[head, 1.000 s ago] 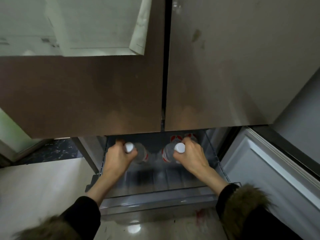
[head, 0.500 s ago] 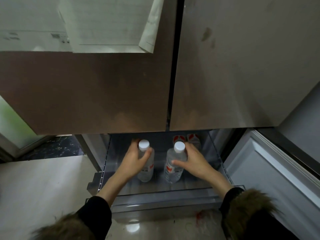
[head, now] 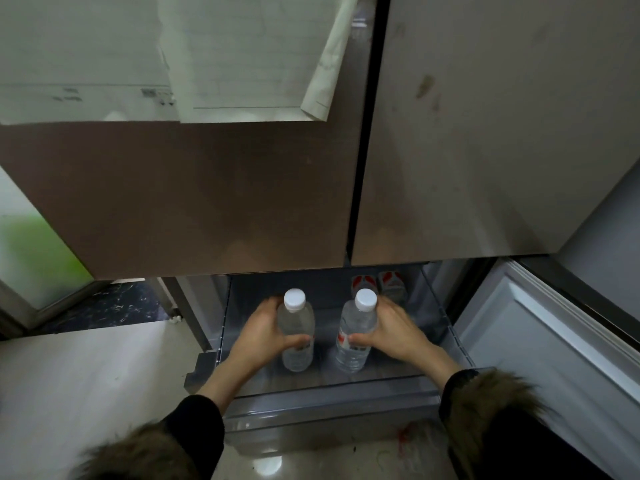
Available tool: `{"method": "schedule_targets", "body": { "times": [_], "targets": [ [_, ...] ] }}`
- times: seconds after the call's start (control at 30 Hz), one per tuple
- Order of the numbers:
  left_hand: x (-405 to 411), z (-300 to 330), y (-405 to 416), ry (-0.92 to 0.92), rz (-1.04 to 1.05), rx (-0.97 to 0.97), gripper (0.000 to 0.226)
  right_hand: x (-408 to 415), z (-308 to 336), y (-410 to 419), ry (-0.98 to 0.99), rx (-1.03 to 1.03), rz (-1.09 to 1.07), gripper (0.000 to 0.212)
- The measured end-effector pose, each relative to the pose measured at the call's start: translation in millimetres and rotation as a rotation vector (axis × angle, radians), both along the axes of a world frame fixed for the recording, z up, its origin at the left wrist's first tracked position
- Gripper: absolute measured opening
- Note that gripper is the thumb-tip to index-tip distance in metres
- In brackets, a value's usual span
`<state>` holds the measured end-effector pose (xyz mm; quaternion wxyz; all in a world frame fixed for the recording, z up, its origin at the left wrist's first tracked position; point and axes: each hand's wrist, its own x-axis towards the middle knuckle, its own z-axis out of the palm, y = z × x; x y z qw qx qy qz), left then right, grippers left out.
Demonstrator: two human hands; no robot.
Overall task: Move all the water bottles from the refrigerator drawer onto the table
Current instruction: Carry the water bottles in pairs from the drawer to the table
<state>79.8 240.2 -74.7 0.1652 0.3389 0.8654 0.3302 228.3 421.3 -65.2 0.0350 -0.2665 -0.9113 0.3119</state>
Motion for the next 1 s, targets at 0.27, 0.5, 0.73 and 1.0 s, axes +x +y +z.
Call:
{"method": "schedule_targets", "body": {
  "times": [0.27, 0.5, 0.73, 1.0],
  "targets": [
    [26, 24, -24, 0.184, 0.031, 0.117, 0.080, 22, 37, -27, 0.244, 0.024, -0.011, 0.066],
    [59, 91, -57, 0.242, 0.135, 0.376, 0.077, 45, 108, -51, 0.520, -0.101, 0.060, 0.064],
    [110, 142, -110, 0.173, 0.351, 0.662, 0.065, 54, 138, -102, 0.725, -0.224, 0.233, 0.059],
    [170, 124, -226, 0.277, 0.693, 0.605, 0.052, 44, 122, -207, 0.593, -0.268, 0.541, 0.068]
  ]
}}
